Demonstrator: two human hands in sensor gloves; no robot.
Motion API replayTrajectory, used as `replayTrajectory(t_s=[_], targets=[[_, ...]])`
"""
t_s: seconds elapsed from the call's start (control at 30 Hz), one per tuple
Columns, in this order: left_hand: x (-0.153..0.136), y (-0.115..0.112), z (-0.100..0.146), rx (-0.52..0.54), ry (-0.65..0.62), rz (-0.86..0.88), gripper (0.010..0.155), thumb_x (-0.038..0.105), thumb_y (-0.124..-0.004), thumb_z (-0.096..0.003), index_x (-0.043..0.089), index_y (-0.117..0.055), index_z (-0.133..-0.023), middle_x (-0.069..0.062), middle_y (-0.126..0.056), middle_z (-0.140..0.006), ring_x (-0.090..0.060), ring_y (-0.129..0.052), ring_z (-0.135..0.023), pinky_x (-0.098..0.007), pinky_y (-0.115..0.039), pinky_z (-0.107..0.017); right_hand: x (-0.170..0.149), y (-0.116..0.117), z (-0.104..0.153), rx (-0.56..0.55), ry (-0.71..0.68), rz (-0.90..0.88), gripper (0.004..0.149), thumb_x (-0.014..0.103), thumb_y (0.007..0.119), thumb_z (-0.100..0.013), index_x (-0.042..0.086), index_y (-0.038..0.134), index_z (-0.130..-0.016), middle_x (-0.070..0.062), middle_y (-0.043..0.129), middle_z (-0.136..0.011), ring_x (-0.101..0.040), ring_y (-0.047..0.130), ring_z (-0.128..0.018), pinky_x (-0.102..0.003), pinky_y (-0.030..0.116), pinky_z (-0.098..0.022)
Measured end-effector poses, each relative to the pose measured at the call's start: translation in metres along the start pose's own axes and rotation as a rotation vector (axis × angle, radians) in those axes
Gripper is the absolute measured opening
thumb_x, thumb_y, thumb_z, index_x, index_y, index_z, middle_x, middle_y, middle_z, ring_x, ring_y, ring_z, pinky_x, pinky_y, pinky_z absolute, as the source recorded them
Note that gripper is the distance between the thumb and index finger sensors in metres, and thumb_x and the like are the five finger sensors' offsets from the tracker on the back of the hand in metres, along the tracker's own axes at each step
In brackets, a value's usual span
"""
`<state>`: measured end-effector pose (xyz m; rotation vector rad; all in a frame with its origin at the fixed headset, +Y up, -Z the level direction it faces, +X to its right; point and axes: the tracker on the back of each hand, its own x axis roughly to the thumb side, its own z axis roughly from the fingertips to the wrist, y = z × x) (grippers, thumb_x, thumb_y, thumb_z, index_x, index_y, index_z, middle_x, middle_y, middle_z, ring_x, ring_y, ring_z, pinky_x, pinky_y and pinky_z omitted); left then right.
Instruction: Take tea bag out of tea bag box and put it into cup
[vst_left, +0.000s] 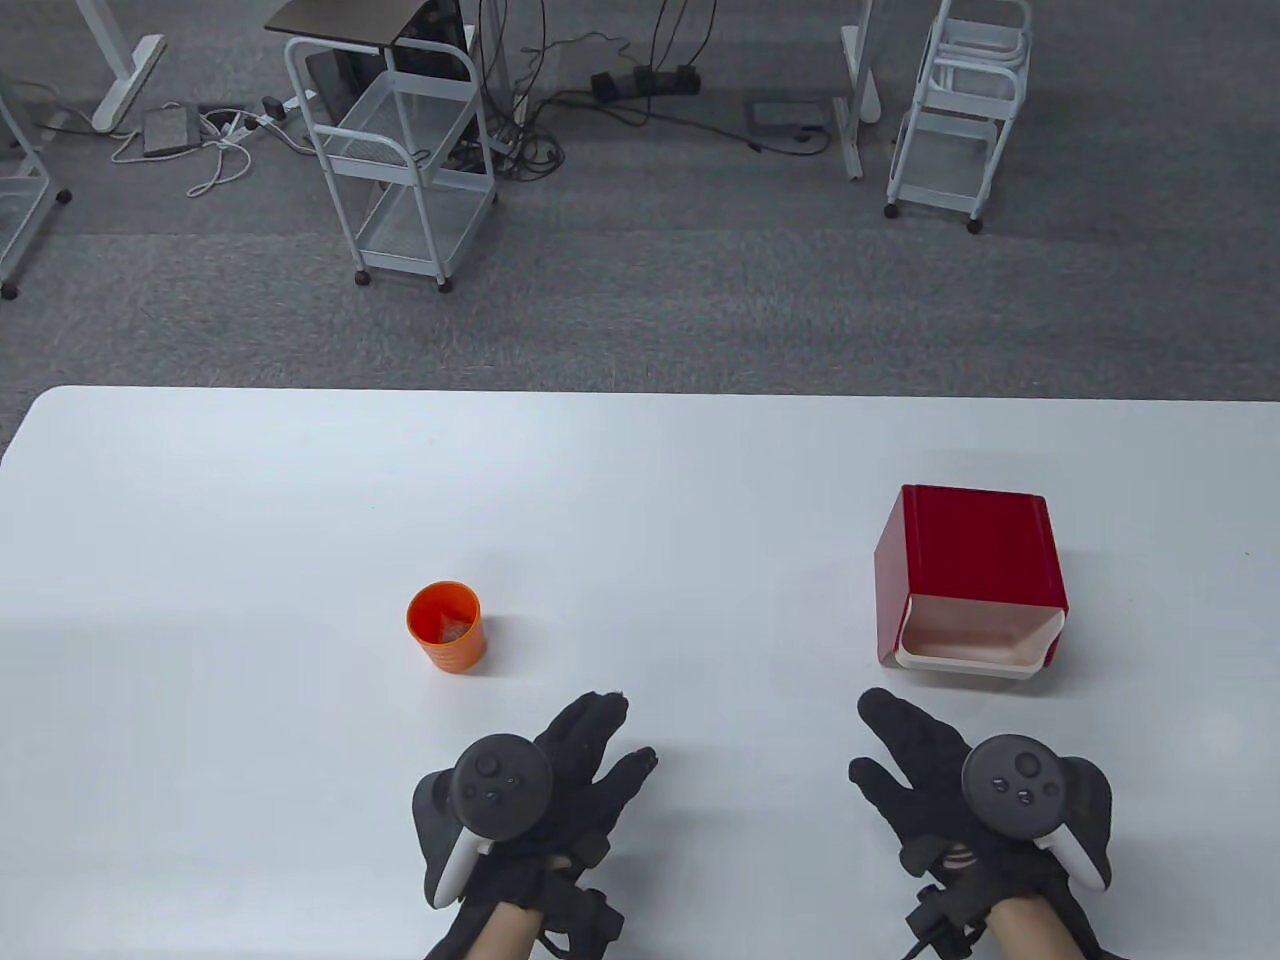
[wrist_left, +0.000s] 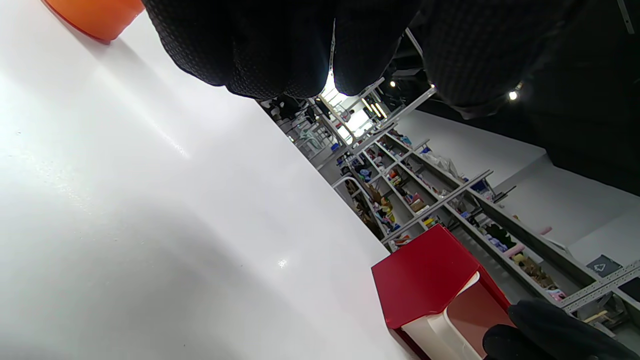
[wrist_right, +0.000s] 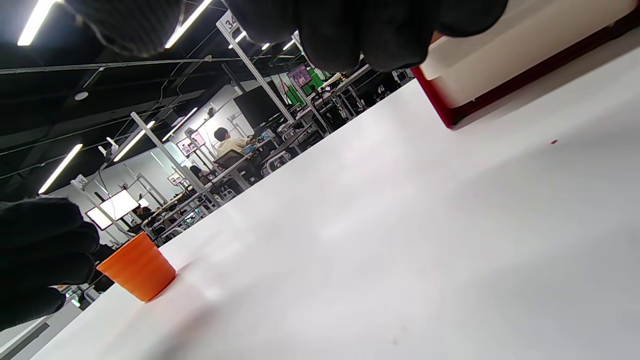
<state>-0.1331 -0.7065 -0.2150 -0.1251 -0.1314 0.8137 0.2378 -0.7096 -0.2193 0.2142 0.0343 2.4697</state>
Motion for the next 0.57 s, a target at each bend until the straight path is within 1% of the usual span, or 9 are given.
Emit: replayTrajectory(t_s=[0.3,0.57], targets=[[0.0001,-0.0004,0.0,-0.001,-0.001,-0.008,0.069,0.059,-0.073,-0.0476,0.027,-0.067,-0.108,-0.009,-0.067,-0.118,-0.034,-0.074,-0.102,-0.046,-0.068,-0.074,-0.0004,-0.0007,0.0011,-0.005,0.0,0.003,0.067,0.054,0.072,-0.046,0.021,0.057,-0.102,-0.018,0.065,-0.106,-0.05,0.068,-0.091,-0.06,0.059,-0.068],[-0.0006,0.0002,-0.0001,0.004,0.002,-0.012,0.068,0.058,-0.073,-0.0477,0.027,-0.068,-0.108,-0.009,-0.067,-0.118,-0.035,-0.074,-0.102,-0.046,-0.068,-0.074,-0.0001,0.001,-0.0001,0.013,-0.001,0.006,0.067,0.053,0.072,-0.046,0.021,0.057,-0.102,-0.019,0.065,-0.106,-0.05,0.068,-0.091,-0.06,0.059,-0.068]])
